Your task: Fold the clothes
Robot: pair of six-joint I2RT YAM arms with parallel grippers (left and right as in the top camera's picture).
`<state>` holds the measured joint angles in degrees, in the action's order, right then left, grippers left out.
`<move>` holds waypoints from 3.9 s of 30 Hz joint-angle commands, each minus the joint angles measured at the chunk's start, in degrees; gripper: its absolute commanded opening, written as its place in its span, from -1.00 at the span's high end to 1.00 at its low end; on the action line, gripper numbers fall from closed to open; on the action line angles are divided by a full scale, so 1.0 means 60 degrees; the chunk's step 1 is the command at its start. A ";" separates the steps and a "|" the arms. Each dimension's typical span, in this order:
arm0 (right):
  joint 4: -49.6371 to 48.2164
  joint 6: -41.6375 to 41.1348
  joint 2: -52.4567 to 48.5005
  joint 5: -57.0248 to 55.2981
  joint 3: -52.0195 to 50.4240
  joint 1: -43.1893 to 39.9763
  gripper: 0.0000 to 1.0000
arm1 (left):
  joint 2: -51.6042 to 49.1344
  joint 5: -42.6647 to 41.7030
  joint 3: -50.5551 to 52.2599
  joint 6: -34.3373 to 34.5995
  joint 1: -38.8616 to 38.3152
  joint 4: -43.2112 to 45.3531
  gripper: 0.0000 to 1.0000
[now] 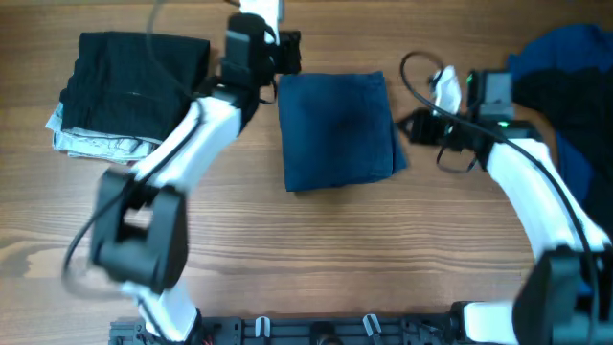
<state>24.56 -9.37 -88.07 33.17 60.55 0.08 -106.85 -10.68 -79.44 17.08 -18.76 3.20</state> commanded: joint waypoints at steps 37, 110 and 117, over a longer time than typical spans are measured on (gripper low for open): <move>-0.8575 -0.2794 -0.5676 0.1519 0.1304 0.0678 0.91 | -0.1647 -0.1377 0.0022 0.1016 -0.0758 -0.6597 0.92; 0.1508 -0.0962 0.0525 -0.3847 -0.0233 -0.3009 -0.99 | -0.1198 -0.0933 -0.0379 0.3089 -0.3253 -0.4273 0.87; 0.1494 -0.0962 0.0528 -0.3847 -0.0237 -0.3009 -0.99 | -0.1738 0.0721 -0.0368 0.3038 -0.3362 -0.5581 0.78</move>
<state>33.65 -14.79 -84.53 11.29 58.76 -18.09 -115.18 -12.05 -82.02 34.87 -39.29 -28.73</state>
